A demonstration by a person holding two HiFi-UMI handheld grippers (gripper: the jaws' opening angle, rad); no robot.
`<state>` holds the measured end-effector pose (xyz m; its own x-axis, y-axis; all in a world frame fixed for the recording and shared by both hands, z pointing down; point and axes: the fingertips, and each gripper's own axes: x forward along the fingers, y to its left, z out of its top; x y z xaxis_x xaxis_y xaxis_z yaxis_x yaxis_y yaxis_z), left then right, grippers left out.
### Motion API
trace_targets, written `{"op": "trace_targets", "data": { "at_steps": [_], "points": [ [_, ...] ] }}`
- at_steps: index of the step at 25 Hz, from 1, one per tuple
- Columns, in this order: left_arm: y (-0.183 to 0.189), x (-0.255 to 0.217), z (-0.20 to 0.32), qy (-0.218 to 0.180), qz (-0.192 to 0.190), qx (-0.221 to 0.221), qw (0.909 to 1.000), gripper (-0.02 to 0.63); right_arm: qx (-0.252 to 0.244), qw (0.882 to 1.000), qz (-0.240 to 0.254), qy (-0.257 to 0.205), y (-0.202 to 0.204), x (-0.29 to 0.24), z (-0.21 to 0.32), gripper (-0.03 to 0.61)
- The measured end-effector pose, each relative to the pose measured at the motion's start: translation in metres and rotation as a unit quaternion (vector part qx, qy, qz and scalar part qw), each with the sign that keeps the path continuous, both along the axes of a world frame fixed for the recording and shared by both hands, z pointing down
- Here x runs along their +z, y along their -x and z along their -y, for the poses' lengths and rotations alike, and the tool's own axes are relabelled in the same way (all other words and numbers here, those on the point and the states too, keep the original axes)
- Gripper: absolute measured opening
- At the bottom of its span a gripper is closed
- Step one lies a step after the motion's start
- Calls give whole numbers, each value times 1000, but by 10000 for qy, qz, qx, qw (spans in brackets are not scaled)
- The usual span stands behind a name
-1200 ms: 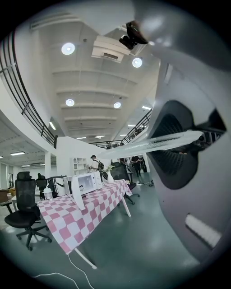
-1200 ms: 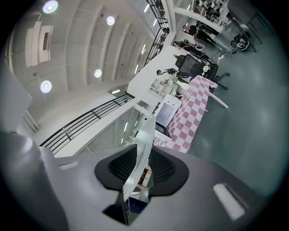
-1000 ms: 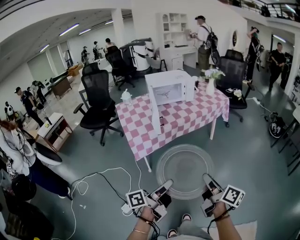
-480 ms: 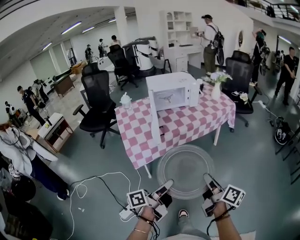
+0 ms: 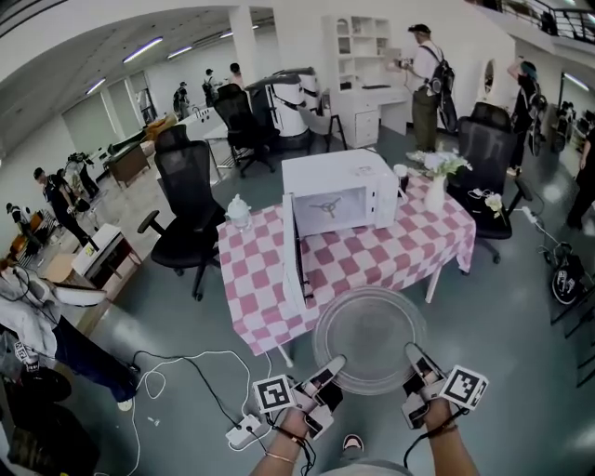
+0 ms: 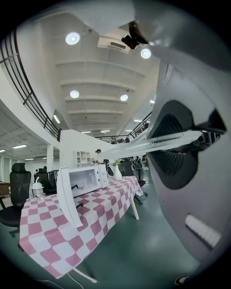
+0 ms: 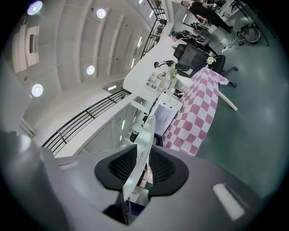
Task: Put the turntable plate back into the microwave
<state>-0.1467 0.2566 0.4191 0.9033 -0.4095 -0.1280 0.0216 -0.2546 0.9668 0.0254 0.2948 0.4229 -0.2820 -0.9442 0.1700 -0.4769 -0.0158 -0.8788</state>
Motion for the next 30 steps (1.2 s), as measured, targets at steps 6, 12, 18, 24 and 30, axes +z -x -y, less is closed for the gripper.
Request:
{"op": "trace_targets", "data": {
  "at_steps": [6,12,18,24,30],
  "points": [
    [-35,1,40,-19,170,50,9998,48,-50,10000,72,39,-35,5,41,91],
    [-56,5,70,9,276,-51,9996,49,-110,9997,208,117,-56,10,74,91],
    [-71,8,98,62,316,-88,9994,49,-129,9996,221,119,-72,14,104,91],
    [-93,19,143,103,308,-136,9994,49,-47,9997,168,194,-95,21,149,91],
    [-112,20,205,156,160,-207,9995,50,-255,9995,-34,172,-114,20,216,91]
  ]
}}
